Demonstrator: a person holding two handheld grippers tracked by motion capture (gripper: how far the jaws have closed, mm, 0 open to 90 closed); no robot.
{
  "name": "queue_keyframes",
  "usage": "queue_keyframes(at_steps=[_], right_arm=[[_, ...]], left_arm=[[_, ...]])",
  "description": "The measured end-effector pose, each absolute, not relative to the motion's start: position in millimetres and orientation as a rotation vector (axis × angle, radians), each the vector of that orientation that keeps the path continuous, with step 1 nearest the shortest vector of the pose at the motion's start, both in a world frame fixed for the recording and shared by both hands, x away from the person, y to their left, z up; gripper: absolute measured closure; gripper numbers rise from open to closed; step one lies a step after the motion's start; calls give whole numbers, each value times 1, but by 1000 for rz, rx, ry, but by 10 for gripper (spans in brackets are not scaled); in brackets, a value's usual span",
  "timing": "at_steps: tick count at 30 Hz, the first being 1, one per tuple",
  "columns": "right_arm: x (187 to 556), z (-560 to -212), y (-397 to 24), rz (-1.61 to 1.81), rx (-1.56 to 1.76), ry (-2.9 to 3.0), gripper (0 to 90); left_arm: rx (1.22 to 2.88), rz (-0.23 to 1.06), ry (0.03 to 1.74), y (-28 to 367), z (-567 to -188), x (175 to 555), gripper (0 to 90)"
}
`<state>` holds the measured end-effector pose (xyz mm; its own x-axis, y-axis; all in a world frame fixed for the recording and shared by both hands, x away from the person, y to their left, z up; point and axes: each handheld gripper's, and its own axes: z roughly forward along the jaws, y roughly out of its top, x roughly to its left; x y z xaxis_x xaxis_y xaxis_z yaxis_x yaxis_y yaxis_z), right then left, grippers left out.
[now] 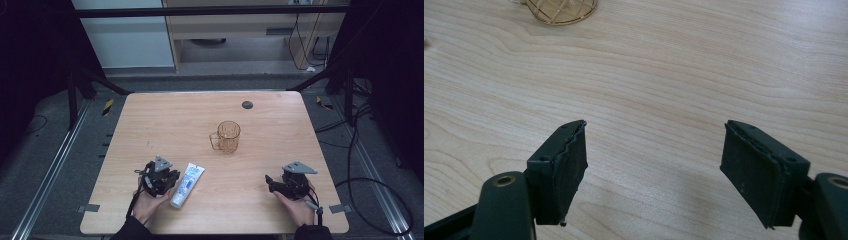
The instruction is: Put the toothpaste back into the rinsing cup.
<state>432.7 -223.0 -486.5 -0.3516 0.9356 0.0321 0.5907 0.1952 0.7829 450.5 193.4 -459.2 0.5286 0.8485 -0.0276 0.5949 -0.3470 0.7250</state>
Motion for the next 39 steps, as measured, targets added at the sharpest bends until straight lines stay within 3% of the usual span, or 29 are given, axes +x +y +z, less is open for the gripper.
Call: queue_keyframes(at_steps=[7, 11, 26, 39], right_arm=[[432, -487, -227, 1007, 1427, 2004, 261], [432, -486, -228, 1007, 1432, 2002, 261], [434, -487, -228, 993, 1435, 1992, 258], [434, -489, -231, 983, 1459, 1986, 257]], left_arm=[[2054, 507, 1131, 201, -441, 452, 468], [2076, 520, 1109, 200, -431, 447, 410], [2158, 498, 1097, 181, -420, 441, 288], [2201, 446, 1141, 169, -418, 457, 276]])
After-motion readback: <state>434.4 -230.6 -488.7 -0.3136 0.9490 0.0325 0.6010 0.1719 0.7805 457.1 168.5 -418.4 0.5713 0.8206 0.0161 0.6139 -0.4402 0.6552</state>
